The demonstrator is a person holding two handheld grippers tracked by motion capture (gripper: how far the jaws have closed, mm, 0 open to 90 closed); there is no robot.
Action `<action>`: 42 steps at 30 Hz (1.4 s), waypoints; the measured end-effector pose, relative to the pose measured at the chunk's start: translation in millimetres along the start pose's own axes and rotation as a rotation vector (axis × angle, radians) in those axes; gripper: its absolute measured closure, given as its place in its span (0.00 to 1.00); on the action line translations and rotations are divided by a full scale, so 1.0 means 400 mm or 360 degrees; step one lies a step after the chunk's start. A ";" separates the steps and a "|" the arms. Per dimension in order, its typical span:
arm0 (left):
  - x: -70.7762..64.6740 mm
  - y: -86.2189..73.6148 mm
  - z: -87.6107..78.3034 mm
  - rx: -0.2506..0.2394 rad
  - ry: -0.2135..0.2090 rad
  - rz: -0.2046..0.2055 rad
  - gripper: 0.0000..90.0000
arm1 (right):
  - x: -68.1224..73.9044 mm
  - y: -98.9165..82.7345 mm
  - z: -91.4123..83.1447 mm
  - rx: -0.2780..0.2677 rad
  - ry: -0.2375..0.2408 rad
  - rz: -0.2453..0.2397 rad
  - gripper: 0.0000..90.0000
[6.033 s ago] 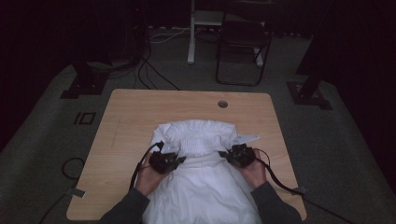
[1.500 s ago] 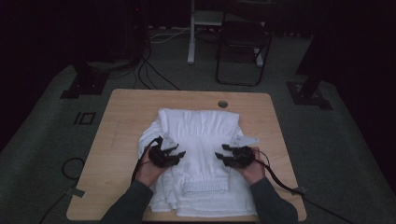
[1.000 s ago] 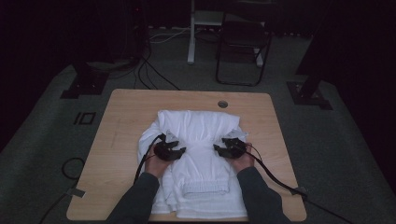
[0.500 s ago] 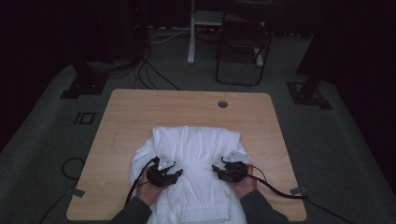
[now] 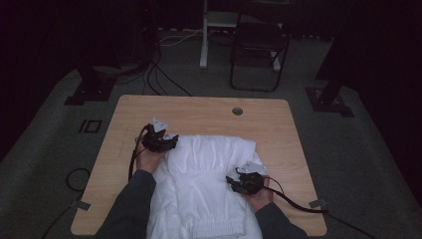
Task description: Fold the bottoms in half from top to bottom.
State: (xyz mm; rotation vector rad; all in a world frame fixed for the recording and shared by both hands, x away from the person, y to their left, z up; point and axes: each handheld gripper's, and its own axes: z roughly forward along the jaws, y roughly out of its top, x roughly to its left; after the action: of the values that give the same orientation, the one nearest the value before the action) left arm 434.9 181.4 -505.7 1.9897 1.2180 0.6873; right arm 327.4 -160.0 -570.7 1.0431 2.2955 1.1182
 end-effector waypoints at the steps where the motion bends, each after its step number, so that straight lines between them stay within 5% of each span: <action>1: 0.012 -0.008 0.023 0.0056 0.0009 -0.0020 0.37 | 0.000 0.000 0.000 -0.0001 0.0000 -0.0002 0.50; 3: 0.023 -0.020 0.044 0.0111 0.0016 -0.0049 0.35 | 0.000 0.000 0.000 0.0002 0.0000 -0.0003 0.50; 4: 0.038 -0.049 0.076 0.0208 0.0010 -0.0096 0.34 | 0.000 0.000 0.000 0.0002 0.0000 -0.0003 0.50; 7: 0.054 -0.078 0.088 0.0199 -0.0047 -0.0176 0.33 | 0.000 0.000 0.000 0.0000 0.0000 -0.0002 0.50; 12: 0.058 -0.081 0.087 0.0196 -0.0071 -0.0174 0.34 | 0.000 0.000 0.000 0.0000 -0.0001 -0.0003 0.50; 14: 0.055 -0.080 0.082 0.0185 -0.0166 -0.0148 0.51 | -0.001 0.000 0.000 0.0002 0.0003 0.0001 0.50; 15: 0.055 -0.080 0.082 0.0185 -0.0166 -0.0148 0.65 | -0.001 0.000 0.000 0.0002 0.0003 0.0001 0.50; 17: 0.048 -0.078 0.081 0.0190 -0.0210 -0.0144 0.77 | -0.007 0.001 -0.001 0.0001 0.0029 0.0013 0.51; 20: 0.047 -0.078 0.082 0.0188 -0.0240 -0.0147 0.81 | -0.024 0.011 -0.007 0.0032 0.0084 0.0023 0.60; 21: 0.048 -0.078 0.082 0.0190 -0.0249 -0.0146 0.81 | -0.038 0.021 -0.017 0.0029 0.0104 0.0034 0.63; 24: 0.046 -0.076 0.083 0.0194 -0.0246 -0.0129 0.83 | -0.126 0.080 -0.066 -0.0138 -0.0011 0.0129 0.57; 26: 0.045 -0.077 0.082 0.0189 -0.0241 -0.0130 0.83 | -0.188 0.114 -0.063 -0.0157 -0.0051 0.0199 0.49; 27: 0.045 -0.078 0.082 0.0186 -0.0241 -0.0134 0.83 | -0.188 0.114 -0.063 -0.0157 -0.0051 0.0199 0.49; 28: 0.046 -0.080 0.082 0.0179 -0.0246 -0.0144 0.82 | -0.256 0.137 -0.038 -0.0121 -0.0084 0.0304 0.43; 29: 0.047 -0.083 0.082 0.0165 -0.0253 -0.0159 0.82 | -0.287 0.142 -0.023 -0.0120 -0.0095 0.0354 0.41; 30: 0.047 -0.083 0.082 0.0165 -0.0253 -0.0159 0.82 | -0.287 0.142 -0.023 -0.0120 -0.0095 0.0354 0.41; 32: 0.050 -0.084 0.083 0.0164 -0.0266 -0.0166 0.82 | -0.340 0.144 0.019 -0.0081 -0.0078 0.0464 0.36; 33: 0.051 -0.084 0.083 0.0161 -0.0271 -0.0165 0.82 | -0.365 0.137 0.057 -0.0022 -0.0011 0.0521 0.35; 38: 0.053 -0.085 0.083 0.0161 -0.0274 -0.0163 0.82 | -0.360 0.124 0.115 0.0086 0.0076 0.0525 0.37; 39: 0.052 -0.085 0.083 0.0161 -0.0272 -0.0163 0.82 | -0.352 0.124 0.120 0.0080 0.0067 0.0487 0.39; 40: 0.051 -0.084 0.082 0.0162 -0.0269 -0.0163 0.82 | -0.340 0.127 0.122 0.0094 0.0050 0.0447 0.56; 41: 0.050 -0.084 0.082 0.0162 -0.0264 -0.0165 0.82 | -0.340 0.127 0.122 0.0094 0.0050 0.0447 0.56; 42: 0.047 -0.082 0.082 0.0167 -0.0255 -0.0162 0.83 | -0.333 0.130 0.122 0.0125 0.0089 0.0431 0.83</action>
State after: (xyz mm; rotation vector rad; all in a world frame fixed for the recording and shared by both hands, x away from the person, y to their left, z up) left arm 449.2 199.6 -550.2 2.0100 1.2701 0.4128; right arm 467.6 -215.0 -557.3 1.4038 2.3071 1.1777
